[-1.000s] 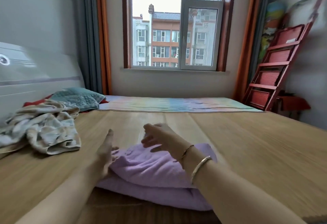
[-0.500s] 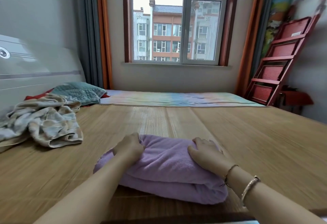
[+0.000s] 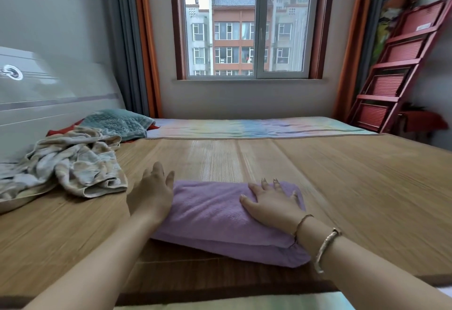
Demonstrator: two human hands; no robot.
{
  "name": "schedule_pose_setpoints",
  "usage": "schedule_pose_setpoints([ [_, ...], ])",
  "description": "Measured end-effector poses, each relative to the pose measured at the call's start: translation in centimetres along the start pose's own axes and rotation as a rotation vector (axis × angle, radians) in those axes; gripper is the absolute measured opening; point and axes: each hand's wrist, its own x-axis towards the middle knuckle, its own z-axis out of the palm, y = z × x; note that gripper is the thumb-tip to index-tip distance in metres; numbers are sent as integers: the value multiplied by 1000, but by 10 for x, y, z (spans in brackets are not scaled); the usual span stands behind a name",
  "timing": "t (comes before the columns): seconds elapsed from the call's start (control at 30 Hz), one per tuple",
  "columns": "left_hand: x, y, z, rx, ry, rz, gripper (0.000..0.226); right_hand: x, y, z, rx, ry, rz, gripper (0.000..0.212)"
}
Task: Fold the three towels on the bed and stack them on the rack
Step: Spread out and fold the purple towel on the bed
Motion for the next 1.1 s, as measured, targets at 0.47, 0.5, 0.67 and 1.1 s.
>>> schedule_pose_setpoints([
  [0.47, 15, 3, 3, 25, -33, 134, 26, 4, -6, 2, 78, -62, 38, 58],
  [0.5, 12, -4, 12, 84, -117, 91, 32, 2, -6, 8, 59, -73, 47, 59],
  [0.67, -14, -22, 41, 98, -259, -103, 60, -2, -8, 32, -18, -52, 36, 61],
  [1.1, -8, -28, 16, -595, -780, -304, 101, -47, 44, 7, 846, 79, 572, 86],
])
